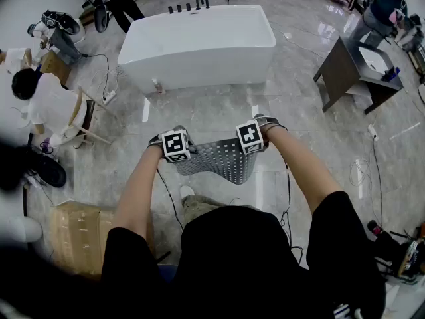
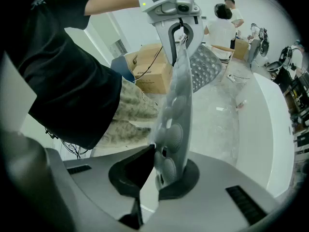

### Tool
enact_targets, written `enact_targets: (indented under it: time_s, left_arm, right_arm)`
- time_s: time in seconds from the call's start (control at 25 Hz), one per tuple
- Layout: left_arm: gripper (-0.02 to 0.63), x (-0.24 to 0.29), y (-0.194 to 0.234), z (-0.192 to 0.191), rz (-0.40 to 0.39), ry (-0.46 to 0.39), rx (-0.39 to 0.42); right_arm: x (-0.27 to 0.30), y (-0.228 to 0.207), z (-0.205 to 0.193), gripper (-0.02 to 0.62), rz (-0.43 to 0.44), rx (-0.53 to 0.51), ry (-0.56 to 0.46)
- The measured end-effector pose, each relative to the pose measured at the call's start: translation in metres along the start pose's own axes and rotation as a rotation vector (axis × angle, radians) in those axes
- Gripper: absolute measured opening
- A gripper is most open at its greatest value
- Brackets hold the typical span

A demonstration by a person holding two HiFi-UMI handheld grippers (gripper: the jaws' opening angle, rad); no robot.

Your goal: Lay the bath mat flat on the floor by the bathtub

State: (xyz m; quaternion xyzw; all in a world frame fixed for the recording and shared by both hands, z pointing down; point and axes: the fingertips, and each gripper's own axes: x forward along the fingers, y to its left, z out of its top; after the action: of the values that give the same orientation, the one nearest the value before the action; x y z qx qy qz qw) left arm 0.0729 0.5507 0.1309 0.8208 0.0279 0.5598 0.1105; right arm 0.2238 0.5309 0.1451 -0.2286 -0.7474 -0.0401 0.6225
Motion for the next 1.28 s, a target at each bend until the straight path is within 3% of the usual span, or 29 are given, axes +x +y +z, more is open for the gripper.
enact_targets:
  time_s: [0.28,0.6,1.04,1.28]
  left_arm:
    - [0.029,-0.012,0.007,0.013,0.042,0.032,0.022]
    - [0.029,-0.009,0.019,0.006,0.019,0.067,0.031]
    - [0.029,-0.008,0.105,-0.032,0.036,0.02,0.035]
    - [0.029,-0.019,0.167,-0.055,0.028,-0.008,0.059]
  right_arm:
    - [-0.014,0.0,-0.005,0.024,-0.005,0.008,-0.016]
    - [-0.006,-0.01,-0.004,0.025,-0.016,0.03,-0.035]
    - [-0.002,-0.1,-0.002,0.025,-0.105,0.063,0.041]
    - [-0.003,-0.164,0.015,0.025,-0.084,0.075,0.017]
